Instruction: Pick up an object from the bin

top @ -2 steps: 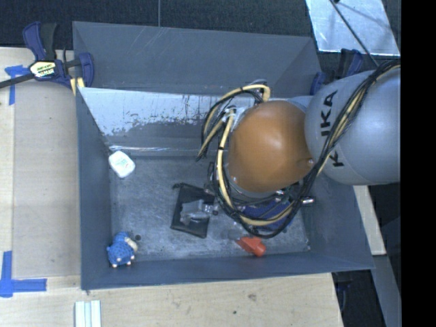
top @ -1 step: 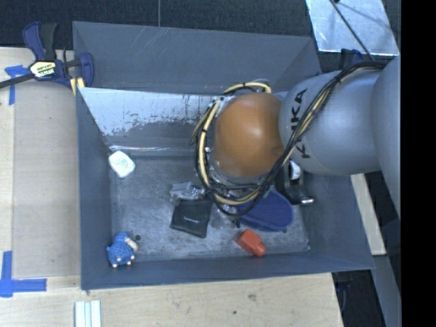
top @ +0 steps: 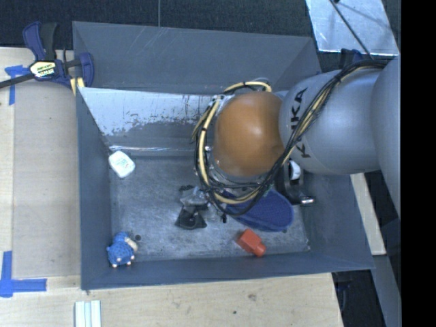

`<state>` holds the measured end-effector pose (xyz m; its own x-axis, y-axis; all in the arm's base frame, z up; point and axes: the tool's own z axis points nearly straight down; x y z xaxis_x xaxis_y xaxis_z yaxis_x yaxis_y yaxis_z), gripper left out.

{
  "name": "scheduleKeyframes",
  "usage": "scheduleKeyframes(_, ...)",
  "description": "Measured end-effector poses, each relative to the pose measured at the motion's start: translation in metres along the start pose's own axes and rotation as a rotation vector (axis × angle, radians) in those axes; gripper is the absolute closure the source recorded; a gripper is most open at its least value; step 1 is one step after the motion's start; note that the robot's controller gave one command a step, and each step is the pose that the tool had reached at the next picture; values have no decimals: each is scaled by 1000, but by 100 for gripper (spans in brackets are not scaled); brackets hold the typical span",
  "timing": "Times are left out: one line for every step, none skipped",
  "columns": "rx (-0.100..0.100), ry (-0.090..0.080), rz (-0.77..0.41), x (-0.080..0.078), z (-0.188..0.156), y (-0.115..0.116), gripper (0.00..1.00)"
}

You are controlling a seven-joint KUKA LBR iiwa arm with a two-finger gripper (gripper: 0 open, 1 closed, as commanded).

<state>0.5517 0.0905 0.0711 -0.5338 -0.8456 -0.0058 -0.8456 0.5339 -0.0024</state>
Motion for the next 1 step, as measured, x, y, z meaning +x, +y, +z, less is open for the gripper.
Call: scheduleKeyframes(7,-2,6,6,-112,-27,100)
